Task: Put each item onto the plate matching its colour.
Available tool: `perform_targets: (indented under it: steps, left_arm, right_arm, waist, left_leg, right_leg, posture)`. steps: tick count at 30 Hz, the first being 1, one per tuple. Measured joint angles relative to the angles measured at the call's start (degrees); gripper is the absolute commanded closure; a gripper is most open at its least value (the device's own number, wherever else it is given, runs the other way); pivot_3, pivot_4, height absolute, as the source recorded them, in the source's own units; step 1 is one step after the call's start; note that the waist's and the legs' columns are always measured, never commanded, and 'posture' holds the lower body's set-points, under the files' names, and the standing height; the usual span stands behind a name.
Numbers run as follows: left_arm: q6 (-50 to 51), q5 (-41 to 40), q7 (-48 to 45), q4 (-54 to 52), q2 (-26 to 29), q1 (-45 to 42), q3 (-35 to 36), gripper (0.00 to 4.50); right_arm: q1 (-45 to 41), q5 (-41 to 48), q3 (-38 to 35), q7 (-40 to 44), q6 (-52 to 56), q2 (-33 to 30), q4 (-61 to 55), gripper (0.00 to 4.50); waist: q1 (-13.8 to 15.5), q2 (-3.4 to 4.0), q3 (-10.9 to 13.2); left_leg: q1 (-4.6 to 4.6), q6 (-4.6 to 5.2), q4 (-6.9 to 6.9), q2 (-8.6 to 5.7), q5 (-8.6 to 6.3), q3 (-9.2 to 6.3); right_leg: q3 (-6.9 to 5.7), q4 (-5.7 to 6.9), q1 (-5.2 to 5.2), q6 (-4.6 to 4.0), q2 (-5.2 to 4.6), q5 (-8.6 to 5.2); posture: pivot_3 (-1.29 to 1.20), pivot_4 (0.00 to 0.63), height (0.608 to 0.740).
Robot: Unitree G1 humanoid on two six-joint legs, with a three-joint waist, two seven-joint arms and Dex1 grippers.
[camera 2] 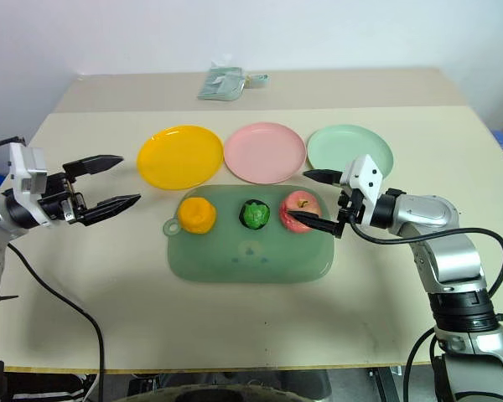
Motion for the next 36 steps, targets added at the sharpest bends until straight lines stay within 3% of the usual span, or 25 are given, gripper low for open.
perform_targets:
  steps: [14,21,26,36]
  left_arm:
    - [2.1,-0.5,0.0,-1.2,0.7,1.5,-0.5,0.0]
    - [7.5,-3.7,-3.1,-0.6,-0.4,-2.0,-3.9,0.0]
    - [6.1,-1.2,-4.1,1.3,-4.2,-4.3,-9.1,0.0]
    - [-6.4,9.8,-5.4,9.3,-9.5,-9.1,-17.7,0.0]
  right_arm:
    - [-0.2,0.4,-0.2,-0.3,0.8,-0.1,-1.1,0.05]
    - [1.6,9.2,-4.5,3.0,8.6,-4.4,-7.5,0.05]
    - [1.6,11.4,-5.0,2.7,10.8,-5.0,-10.1,0.05]
    - [1.2,10.3,-3.9,1.5,10.3,-4.8,-11.6,0.05]
  waist:
    - [0.1,0.0,0.0]
    - [0.7,0.0,0.0]
    - [1.1,-0.01,0.0]
    - [1.2,-0.01,0.0]
  left_leg:
    - [0.0,0.0,0.0,0.0,0.0,0.0]
    - [0.01,0.03,0.02,0.01,-0.02,0.0]
    - [0.0,0.03,0.04,0.0,-0.02,0.0]
    - [-0.01,0.03,0.06,0.0,-0.02,0.01]
  right_leg:
    - [0.0,0.0,0.0,0.0,0.0,0.0]
    - [0.0,-0.02,0.04,0.0,-0.01,0.0]
    - [0.0,-0.02,0.02,0.0,-0.01,0.0]
    - [0.0,-0.02,0.03,0.01,-0.01,0.0]
  posture:
    - [0.0,0.15,0.738]
    - [0.0,0.15,0.738]
    - [0.0,0.15,0.738]
    - [0.0,0.15,0.738]
